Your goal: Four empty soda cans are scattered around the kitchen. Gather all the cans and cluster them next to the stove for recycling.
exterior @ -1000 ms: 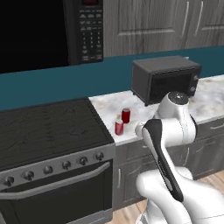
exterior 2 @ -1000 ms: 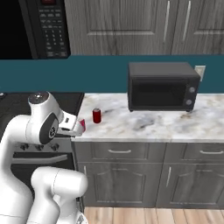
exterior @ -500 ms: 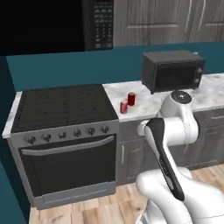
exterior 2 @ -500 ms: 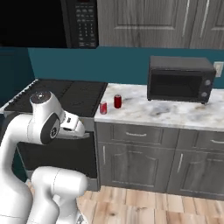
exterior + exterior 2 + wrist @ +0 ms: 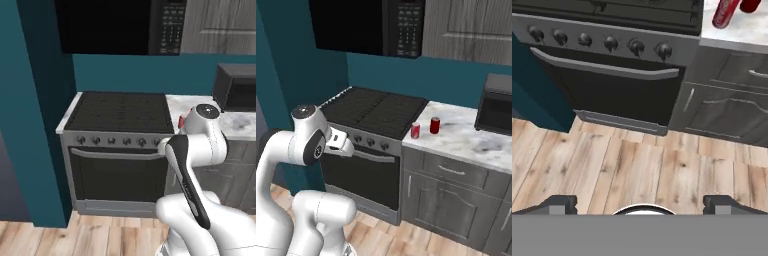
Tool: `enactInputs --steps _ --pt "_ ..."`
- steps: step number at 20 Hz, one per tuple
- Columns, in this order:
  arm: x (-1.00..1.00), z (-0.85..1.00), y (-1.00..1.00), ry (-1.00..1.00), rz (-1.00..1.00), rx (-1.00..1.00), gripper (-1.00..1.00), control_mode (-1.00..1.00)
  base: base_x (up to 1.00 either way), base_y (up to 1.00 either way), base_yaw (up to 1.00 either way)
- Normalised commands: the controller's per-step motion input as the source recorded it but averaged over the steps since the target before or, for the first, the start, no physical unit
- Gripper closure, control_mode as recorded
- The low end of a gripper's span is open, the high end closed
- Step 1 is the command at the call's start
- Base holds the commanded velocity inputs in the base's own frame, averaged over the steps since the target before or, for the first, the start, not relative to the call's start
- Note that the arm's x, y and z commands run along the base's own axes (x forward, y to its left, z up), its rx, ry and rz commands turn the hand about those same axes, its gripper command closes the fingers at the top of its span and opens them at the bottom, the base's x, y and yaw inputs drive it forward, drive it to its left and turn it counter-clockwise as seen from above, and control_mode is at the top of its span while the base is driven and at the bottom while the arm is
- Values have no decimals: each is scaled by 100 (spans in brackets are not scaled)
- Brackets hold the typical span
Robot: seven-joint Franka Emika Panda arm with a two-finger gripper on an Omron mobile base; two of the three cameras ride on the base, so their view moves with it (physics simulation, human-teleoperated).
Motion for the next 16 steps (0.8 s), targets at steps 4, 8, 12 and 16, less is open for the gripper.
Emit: enactInputs --steps 4,8,12,16 --pt "0 0 0 0 0 0 -100 100 -18 11 50" --pt "0 0 0 0 0 0 -100 100 -17 5 50" --pt "0 0 0 0 0 0 -100 100 -11 0 50" --pt "0 0 0 0 0 0 -100 100 -6 0 50"
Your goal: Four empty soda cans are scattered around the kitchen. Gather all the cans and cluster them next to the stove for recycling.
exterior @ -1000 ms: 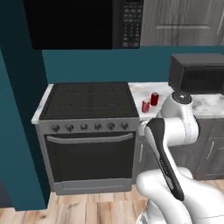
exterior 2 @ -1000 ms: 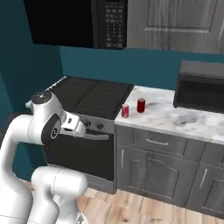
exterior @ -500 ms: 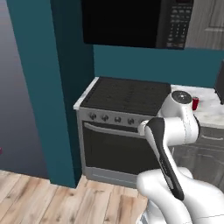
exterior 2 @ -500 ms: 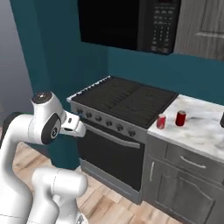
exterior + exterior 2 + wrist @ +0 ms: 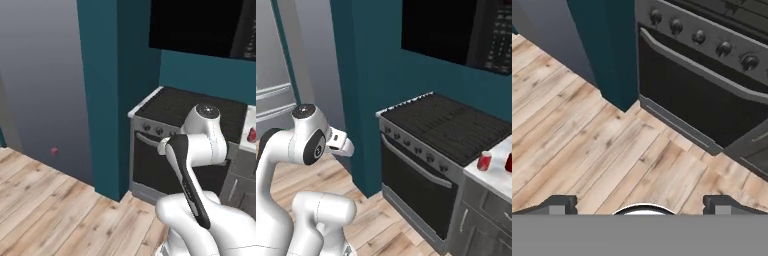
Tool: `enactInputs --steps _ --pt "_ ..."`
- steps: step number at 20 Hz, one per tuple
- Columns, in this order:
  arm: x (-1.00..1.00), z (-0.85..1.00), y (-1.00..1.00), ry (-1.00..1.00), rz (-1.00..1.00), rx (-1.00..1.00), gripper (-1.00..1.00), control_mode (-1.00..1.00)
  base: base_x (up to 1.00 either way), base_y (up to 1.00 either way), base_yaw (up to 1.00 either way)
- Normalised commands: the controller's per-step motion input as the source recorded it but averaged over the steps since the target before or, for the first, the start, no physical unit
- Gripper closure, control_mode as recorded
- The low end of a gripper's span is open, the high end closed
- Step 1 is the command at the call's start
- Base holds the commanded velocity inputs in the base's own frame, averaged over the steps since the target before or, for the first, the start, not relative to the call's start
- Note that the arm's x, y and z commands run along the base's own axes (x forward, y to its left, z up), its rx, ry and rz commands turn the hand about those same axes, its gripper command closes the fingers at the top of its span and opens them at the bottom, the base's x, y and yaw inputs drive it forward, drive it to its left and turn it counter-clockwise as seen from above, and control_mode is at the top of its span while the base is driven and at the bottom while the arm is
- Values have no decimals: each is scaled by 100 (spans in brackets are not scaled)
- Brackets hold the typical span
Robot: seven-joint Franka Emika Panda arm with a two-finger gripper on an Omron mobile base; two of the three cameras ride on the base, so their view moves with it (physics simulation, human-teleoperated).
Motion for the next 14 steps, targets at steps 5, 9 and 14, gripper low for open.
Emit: enactInputs --steps 5,9,14 --pt "0 0 0 0 0 0 -100 100 -5 0 50" --pt "0 0 0 0 0 0 -100 100 -5 0 50" --pt "0 0 0 0 0 0 -100 100 -5 0 50"
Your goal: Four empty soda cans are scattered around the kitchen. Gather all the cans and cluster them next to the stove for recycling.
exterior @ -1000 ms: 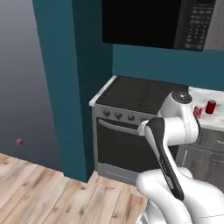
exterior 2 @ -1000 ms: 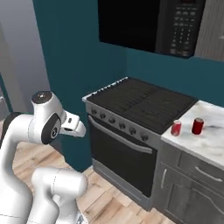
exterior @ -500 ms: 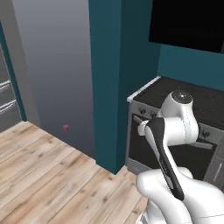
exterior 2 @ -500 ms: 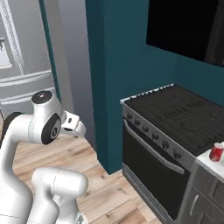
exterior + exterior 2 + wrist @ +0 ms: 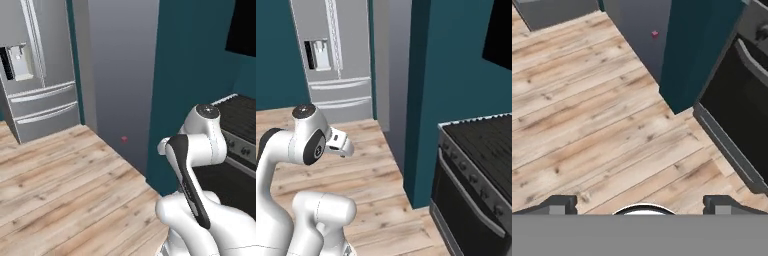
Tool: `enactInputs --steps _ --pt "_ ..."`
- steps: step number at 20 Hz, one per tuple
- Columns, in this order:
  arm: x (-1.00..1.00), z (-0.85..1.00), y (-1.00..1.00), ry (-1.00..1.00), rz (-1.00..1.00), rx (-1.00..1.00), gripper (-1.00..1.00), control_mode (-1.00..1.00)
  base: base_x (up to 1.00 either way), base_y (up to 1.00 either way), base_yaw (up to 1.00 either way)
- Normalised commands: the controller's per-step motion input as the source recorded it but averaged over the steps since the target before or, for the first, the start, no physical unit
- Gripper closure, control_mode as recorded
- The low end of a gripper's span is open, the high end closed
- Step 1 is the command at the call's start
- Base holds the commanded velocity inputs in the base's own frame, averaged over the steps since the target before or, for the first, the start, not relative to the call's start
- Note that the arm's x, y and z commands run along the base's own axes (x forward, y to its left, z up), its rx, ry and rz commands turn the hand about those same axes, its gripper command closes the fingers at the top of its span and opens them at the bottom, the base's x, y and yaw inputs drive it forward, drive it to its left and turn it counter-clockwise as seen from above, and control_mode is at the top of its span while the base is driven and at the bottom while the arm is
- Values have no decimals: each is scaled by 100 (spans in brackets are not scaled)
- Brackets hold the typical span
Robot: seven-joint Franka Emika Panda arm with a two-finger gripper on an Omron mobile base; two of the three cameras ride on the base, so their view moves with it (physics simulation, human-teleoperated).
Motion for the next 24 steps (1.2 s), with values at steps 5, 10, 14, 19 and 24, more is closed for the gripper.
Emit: enactInputs --steps 5,10,14,19,24 --pt "0 0 0 0 0 0 -100 100 -5 0 50" --pt "0 0 0 0 0 0 -100 100 -4 0 50" --pt "0 0 0 0 0 0 -100 100 -4 0 50" --pt "0 0 0 0 0 0 -100 100 -3 0 50" --pt "0 0 0 0 0 0 -100 100 -1 4 50"
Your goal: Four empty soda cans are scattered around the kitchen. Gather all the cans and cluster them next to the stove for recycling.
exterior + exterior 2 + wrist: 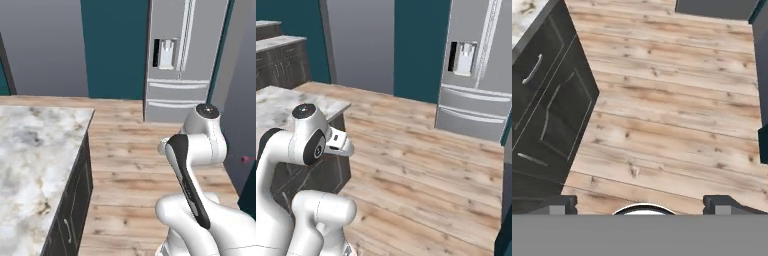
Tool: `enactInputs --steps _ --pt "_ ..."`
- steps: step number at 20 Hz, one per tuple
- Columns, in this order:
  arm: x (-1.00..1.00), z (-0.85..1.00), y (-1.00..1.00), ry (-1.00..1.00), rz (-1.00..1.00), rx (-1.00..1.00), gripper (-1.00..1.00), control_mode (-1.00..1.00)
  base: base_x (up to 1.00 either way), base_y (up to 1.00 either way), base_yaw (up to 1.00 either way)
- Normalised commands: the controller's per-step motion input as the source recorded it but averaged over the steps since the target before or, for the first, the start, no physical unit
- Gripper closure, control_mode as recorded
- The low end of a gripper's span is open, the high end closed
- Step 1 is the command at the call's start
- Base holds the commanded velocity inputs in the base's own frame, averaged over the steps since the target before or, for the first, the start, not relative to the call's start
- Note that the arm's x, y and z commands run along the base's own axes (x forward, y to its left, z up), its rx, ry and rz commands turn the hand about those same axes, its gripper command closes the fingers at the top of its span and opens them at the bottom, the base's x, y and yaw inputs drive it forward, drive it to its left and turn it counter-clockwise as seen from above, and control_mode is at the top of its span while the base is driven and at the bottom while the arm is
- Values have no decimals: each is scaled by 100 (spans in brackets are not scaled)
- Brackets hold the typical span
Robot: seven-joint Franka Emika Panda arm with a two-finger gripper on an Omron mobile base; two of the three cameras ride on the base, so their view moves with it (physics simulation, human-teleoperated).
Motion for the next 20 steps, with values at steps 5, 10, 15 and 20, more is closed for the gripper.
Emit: enactInputs --steps 5,10,15,20 --pt "0 0 0 0 0 0 -100 100 14 7 48" --pt "0 0 0 0 0 0 -100 100 69 -13 21" --pt "0 0 0 0 0 0 -100 100 87 -30 10" --pt "0 0 0 0 0 0 -100 100 91 -35 9"
